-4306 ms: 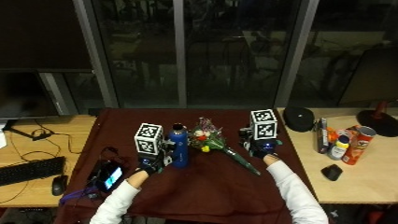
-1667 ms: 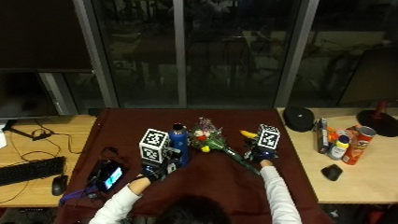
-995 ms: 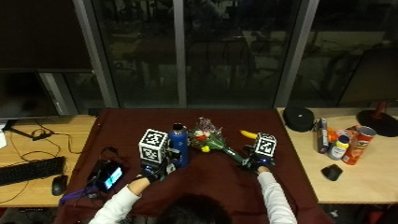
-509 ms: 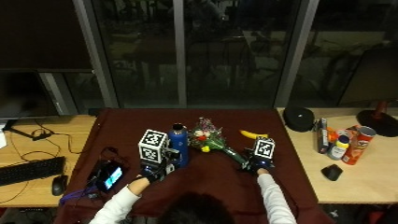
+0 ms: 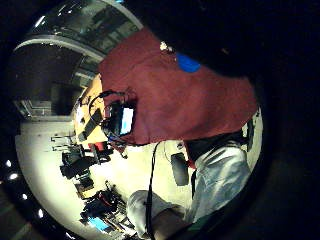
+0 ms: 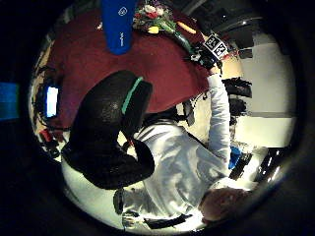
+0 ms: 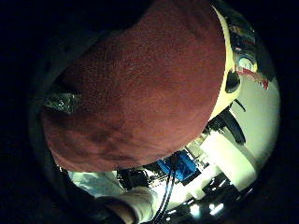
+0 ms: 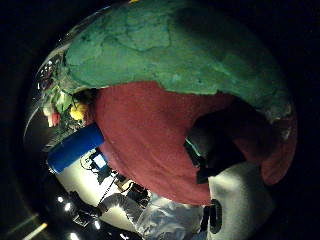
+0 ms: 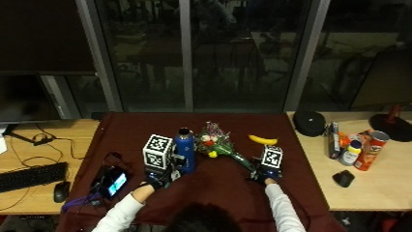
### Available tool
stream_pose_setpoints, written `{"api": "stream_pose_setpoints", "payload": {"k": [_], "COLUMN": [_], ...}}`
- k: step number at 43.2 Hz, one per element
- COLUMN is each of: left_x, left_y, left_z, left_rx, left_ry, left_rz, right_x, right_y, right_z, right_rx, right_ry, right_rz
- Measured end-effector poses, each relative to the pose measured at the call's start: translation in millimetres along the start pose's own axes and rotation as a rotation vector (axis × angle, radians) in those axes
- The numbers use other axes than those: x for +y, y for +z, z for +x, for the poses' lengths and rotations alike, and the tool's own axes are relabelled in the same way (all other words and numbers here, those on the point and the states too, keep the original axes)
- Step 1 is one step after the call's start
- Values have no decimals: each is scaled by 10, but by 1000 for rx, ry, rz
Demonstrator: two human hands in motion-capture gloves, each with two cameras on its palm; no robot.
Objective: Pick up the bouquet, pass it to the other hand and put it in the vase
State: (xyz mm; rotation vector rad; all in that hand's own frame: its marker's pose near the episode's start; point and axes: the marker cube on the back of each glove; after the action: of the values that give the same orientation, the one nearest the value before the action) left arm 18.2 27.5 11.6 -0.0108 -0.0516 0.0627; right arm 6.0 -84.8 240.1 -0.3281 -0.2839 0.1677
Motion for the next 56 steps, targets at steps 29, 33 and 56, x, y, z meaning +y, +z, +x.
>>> {"api": "stream_pose_setpoints", "payload": {"k": [29, 33, 56], "left_x": [-5, 2, -10], "left_y": [82, 68, 93], "left_z": [-37, -36, -52], "left_rx": [27, 23, 17], "left_ry": [-6, -5, -10], "left_rz": [-19, -15, -13], "right_x": [82, 67, 59], "right_y": [29, 22, -22], "right_z": [-27, -19, -118], "right_rx": [-2, 4, 25], "right_ry": [-22, 3, 19], "right_rz": [-116, -102, 18]}}
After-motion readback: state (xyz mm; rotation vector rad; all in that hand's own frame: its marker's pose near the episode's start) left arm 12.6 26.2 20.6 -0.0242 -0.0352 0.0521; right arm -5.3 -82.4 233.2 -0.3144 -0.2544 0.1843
